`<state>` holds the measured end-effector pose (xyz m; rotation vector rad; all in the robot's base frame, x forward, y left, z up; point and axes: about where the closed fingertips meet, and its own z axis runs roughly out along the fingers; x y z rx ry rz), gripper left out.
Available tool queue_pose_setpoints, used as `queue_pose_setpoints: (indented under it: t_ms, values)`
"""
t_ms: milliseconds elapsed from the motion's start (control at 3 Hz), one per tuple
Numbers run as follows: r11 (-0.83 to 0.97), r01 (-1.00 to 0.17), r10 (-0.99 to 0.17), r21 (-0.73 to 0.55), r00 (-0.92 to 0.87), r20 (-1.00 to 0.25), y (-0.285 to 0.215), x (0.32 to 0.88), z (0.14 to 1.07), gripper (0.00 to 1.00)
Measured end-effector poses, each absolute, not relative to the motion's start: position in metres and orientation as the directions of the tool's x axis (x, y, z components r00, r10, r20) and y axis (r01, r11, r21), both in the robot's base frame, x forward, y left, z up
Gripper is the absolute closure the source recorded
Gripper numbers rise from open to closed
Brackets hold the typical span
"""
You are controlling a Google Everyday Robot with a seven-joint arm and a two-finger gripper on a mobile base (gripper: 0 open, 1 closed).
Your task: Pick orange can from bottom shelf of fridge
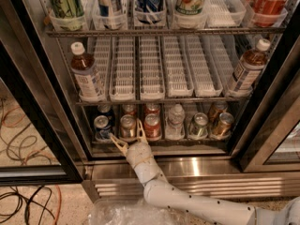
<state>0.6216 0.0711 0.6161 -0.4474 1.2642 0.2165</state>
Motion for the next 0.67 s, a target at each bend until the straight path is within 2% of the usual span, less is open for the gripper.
queue_pose_setpoints:
  t_ms: [667]
  values:
    - [0.875,-0.437,-0.093,-0.21,0.274,-0.957,0.0815,0.635,0.611,0.28]
